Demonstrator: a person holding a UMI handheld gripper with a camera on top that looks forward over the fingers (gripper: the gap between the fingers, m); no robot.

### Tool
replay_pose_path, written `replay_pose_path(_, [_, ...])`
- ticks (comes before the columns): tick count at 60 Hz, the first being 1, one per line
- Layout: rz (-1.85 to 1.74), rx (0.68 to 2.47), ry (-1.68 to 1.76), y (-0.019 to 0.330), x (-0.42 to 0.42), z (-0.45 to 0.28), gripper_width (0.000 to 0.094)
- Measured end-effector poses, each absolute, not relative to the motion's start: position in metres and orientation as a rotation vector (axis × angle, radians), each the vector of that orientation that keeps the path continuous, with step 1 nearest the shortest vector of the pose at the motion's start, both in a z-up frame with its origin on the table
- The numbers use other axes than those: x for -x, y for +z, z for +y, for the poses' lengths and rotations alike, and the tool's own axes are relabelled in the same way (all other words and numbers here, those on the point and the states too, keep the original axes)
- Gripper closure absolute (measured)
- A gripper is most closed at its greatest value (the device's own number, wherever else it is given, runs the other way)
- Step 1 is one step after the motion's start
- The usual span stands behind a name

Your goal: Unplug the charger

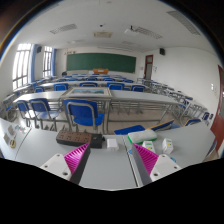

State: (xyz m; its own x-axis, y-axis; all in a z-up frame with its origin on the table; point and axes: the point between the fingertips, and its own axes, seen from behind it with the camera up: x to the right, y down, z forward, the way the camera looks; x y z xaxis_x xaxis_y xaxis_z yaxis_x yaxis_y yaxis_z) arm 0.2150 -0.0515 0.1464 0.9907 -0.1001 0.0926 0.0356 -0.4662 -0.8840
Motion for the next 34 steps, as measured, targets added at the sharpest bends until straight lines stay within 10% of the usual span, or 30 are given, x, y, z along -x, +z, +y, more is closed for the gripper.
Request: replay_pose_path(34, [0.042, 2.023, -0.185, 0.212, -0.154, -0.249, 0.0084])
